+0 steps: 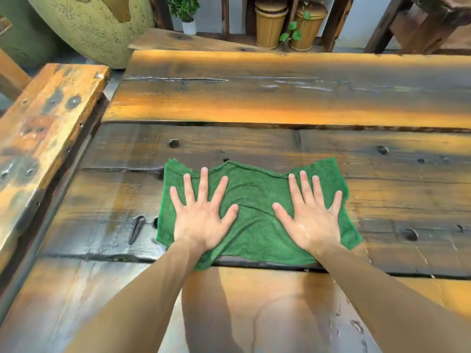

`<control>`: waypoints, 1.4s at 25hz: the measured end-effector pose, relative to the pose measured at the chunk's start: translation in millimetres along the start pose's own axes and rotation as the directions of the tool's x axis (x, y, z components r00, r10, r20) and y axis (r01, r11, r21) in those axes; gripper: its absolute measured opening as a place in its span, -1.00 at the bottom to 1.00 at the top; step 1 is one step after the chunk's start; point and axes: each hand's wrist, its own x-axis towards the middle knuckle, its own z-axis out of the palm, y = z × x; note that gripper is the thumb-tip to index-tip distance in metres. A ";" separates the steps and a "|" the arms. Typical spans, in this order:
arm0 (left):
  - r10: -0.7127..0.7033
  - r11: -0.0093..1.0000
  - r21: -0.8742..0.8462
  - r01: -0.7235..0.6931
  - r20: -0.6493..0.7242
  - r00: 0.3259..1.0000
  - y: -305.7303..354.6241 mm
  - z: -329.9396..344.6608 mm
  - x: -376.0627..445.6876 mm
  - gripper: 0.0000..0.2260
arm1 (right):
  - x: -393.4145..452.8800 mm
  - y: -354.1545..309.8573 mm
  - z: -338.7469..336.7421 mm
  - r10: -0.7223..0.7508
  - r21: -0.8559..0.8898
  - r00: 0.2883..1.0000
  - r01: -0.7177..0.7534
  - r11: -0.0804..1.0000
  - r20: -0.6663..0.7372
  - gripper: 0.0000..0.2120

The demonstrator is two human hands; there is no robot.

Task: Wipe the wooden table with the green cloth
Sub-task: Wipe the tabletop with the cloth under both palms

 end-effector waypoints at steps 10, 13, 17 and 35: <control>0.023 1.000 -0.016 -0.023 0.003 1.000 -0.5 32.3 -149.9 -0.33 | -146.1 1.9 38.0 0.022 0.043 0.999 -0.020 0.999 -0.035 -0.20; 0.030 0.999 -0.023 -0.029 0.040 0.999 -4.1 38.5 -194.8 -0.33 | -194.2 4.2 47.1 0.012 0.045 0.999 -0.010 0.999 -0.031 -0.21; 0.068 0.997 -0.021 -0.068 0.015 0.998 -6.9 48.8 -253.1 -0.34 | -252.7 14.5 59.5 0.007 0.040 0.999 -0.005 0.999 -0.050 -0.22; 0.125 0.992 0.007 -0.126 0.087 0.988 -0.8 83.5 -430.3 -0.38 | -439.7 28.6 97.9 0.033 -0.013 0.999 -0.033 0.999 0.007 -0.25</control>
